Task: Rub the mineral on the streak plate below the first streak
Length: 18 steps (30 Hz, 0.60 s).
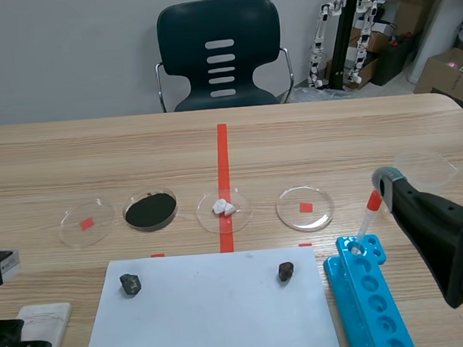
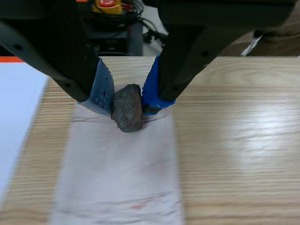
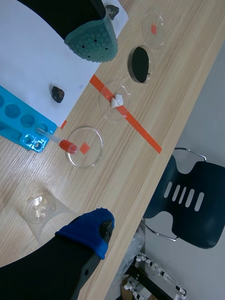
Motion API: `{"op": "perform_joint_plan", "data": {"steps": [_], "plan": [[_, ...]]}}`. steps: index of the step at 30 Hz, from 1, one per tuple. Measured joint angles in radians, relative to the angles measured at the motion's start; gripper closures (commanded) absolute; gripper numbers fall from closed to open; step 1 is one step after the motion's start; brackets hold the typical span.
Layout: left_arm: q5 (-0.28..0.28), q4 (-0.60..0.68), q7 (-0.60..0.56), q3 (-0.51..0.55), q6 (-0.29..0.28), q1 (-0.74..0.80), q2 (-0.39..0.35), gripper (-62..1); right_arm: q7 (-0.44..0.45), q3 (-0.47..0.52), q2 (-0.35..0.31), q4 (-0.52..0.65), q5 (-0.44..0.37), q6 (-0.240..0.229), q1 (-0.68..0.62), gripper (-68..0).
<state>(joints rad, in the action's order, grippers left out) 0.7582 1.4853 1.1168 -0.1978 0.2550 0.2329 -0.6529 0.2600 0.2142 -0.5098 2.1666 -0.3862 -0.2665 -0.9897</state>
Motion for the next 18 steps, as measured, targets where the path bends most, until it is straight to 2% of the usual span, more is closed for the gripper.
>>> {"op": "perform_joint_plan", "data": {"steps": [5, 7, 8, 16, 18], "plan": [[0.042, 0.000, -0.017, -0.001, -0.034, 0.000, 0.003, -11.3, 0.000, 0.000, 0.000, 0.000, 0.000, 0.000, 0.000, -67.9], [0.107, -0.003, -0.034, -0.003, -0.074, 0.000, 0.008, -11.3, 0.000, 0.000, 0.000, 0.000, 0.000, 0.000, 0.000, -67.9], [0.119, -0.002, -0.039, -0.009, -0.074, 0.000, 0.016, -11.3, 0.000, 0.000, 0.000, 0.000, 0.000, 0.000, 0.000, -67.9], [0.113, -0.002, -0.076, -0.013, -0.074, 0.003, 0.027, -11.3, 0.000, 0.000, 0.000, 0.000, 0.000, 0.000, 0.000, -67.9], [0.089, 0.005, -0.077, -0.013, -0.073, 0.003, 0.026, -11.3, 0.000, 0.000, 0.000, 0.000, 0.000, 0.000, 0.000, -67.9]]}}
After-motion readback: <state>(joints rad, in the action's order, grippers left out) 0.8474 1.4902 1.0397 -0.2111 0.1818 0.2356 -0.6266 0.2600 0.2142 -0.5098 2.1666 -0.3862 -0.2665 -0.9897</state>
